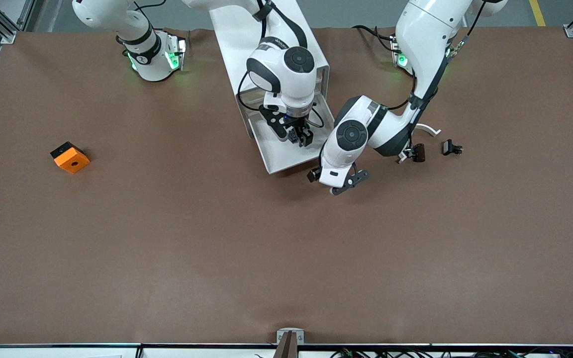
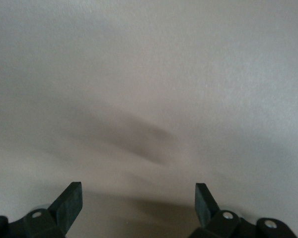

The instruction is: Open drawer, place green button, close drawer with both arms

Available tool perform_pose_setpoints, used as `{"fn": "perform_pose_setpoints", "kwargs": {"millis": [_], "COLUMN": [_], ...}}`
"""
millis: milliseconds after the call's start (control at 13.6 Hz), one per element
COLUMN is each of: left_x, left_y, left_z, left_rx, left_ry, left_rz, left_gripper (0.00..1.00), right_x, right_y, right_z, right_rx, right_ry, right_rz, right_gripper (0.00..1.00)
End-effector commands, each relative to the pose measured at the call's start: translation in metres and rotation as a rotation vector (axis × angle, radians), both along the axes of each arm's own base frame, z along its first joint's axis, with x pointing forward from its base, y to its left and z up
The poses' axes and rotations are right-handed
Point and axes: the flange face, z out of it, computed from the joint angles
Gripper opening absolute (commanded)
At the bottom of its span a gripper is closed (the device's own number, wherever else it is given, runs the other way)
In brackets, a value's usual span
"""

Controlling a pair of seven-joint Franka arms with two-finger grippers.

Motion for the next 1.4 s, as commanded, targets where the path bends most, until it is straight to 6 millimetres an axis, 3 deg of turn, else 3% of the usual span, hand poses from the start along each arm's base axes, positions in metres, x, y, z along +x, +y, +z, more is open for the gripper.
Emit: {"fn": "perform_pose_setpoints", "kwargs": {"millis": [0, 147, 369, 737, 885, 1106, 1327], "left_x": [-0.012, -0.022, -0.03, -0.05, -0.063, -0.076, -0.097], "left_y": [-0.002, -0.007, -0.009, -0.023, -0.032, -0.045, -0.065], "left_z": [0.001, -0.003, -0.005, 0.001, 0.0, 0.002, 0.006], "left_rx": [0.002, 0.0, -0.003, -0.037, -0.042, -0.084, -0.095], "left_ry": [-0.006, 0.013, 0.03, 0.069, 0.084, 0.129, 0.15], "left_rz": [-0.029, -0.039, -0.043, -0.03, -0.042, -0.009, -0.026], "left_gripper": [1.0, 1.0, 1.0, 1.0, 1.0, 1.0, 1.0], "right_x": [0.008, 0.011, 0.031, 0.095, 0.123, 0.161, 0.179], "right_y": [-0.003, -0.007, -0.037, -0.124, -0.173, -0.273, -0.369], "right_z": [0.017, 0.029, 0.072, 0.163, 0.195, 0.24, 0.273], "right_rx": [-0.031, -0.063, -0.084, -0.096, -0.096, -0.064, -0.022], "right_ry": [0.01, 0.04, 0.071, 0.078, 0.107, 0.12, 0.147], "right_rz": [0.174, 0.347, 0.593, 0.841, 0.888, 0.966, 0.981], "right_gripper": [1.0, 1.0, 1.0, 1.0, 1.0, 1.0, 1.0]}}
